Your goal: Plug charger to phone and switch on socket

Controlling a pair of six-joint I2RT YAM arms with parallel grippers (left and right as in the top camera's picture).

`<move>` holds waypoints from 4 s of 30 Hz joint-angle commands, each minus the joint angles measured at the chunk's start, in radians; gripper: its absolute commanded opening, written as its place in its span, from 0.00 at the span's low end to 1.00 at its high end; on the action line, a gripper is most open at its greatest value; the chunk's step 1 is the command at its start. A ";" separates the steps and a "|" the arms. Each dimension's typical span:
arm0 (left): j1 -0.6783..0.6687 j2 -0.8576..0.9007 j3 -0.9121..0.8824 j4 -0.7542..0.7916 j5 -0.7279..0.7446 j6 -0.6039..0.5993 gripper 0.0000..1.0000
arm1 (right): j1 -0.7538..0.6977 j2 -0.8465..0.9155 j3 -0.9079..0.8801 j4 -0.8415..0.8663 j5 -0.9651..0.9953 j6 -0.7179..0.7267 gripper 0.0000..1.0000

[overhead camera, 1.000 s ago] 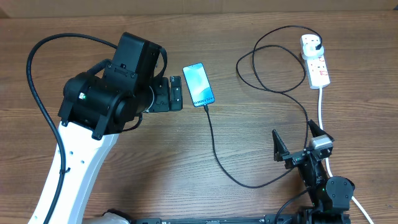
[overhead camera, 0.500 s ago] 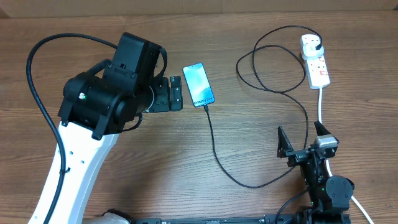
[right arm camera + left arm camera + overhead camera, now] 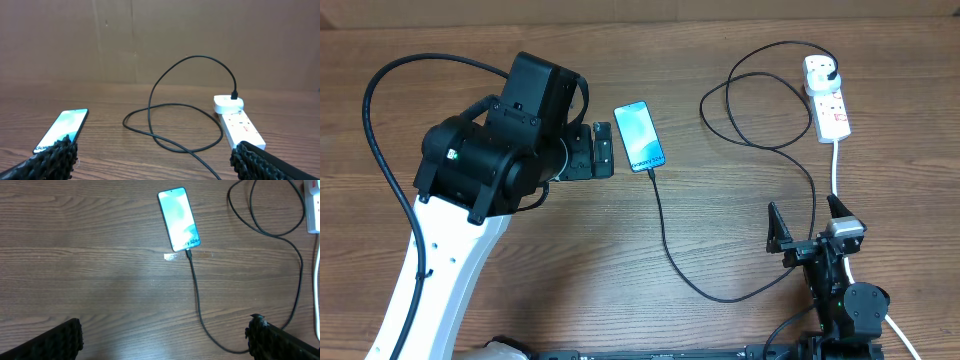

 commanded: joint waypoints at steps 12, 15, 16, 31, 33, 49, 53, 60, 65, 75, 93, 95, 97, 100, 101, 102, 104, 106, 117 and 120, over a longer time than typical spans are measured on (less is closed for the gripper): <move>-0.005 0.005 -0.002 0.000 -0.017 -0.007 1.00 | 0.004 -0.012 -0.010 0.007 -0.005 0.006 1.00; -0.005 0.005 -0.002 0.000 -0.017 -0.007 0.99 | 0.004 -0.012 -0.010 0.007 -0.005 0.006 1.00; -0.005 0.005 -0.002 0.000 -0.017 -0.007 0.99 | 0.004 -0.012 -0.010 0.007 -0.005 0.006 1.00; -0.004 -0.003 -0.002 -0.085 -0.119 0.082 0.99 | 0.004 -0.012 -0.010 0.007 -0.005 0.006 1.00; -0.004 -0.006 -0.002 -0.081 -0.117 0.067 0.99 | 0.004 -0.012 -0.010 0.007 -0.005 0.006 1.00; 0.120 -0.249 -0.357 0.113 -0.018 0.032 1.00 | 0.004 -0.012 -0.010 0.007 -0.005 0.006 1.00; 0.174 -0.386 -0.557 0.244 0.034 0.106 0.99 | 0.004 -0.012 -0.010 0.007 -0.005 0.006 1.00; 0.211 -0.565 -0.792 0.379 0.050 0.149 0.99 | 0.004 -0.012 -0.010 0.007 -0.005 0.006 1.00; 0.290 -0.662 -0.928 0.467 0.134 0.237 1.00 | 0.004 -0.012 -0.010 0.007 -0.005 0.006 1.00; 0.354 -0.887 -1.172 0.672 0.197 0.267 0.99 | 0.004 -0.012 -0.010 0.007 -0.005 0.006 1.00; 0.354 -1.258 -1.507 0.949 0.219 0.283 0.99 | 0.004 -0.012 -0.010 0.007 -0.005 0.006 1.00; 0.354 -1.295 -1.537 0.970 0.219 0.286 1.00 | 0.004 -0.012 -0.010 0.007 -0.005 0.006 1.00; 0.354 -1.334 -1.562 0.983 0.219 0.286 0.99 | 0.004 -0.012 -0.010 0.007 -0.005 0.006 1.00; 0.356 -1.389 -1.592 1.003 0.219 0.290 0.99 | 0.004 -0.012 -0.010 0.007 -0.005 0.006 1.00; 0.356 -1.404 -1.603 1.017 0.220 0.298 1.00 | 0.004 -0.012 -0.010 0.007 -0.005 0.006 1.00; 0.356 -1.417 -1.614 1.031 0.220 0.304 1.00 | 0.004 -0.012 -0.010 0.007 -0.005 0.006 1.00; 0.356 -1.445 -1.638 1.062 0.219 0.311 0.99 | 0.004 -0.012 -0.010 0.007 -0.005 0.006 1.00; 0.356 -1.458 -1.665 1.102 0.219 0.312 1.00 | 0.004 -0.012 -0.010 0.007 -0.005 0.006 1.00; 0.357 -1.458 -1.838 1.395 0.240 0.312 1.00 | 0.004 -0.012 -0.010 0.007 -0.005 0.006 1.00; 0.373 -1.458 -1.847 1.411 0.217 0.311 0.99 | 0.004 -0.012 -0.010 0.007 -0.005 0.006 1.00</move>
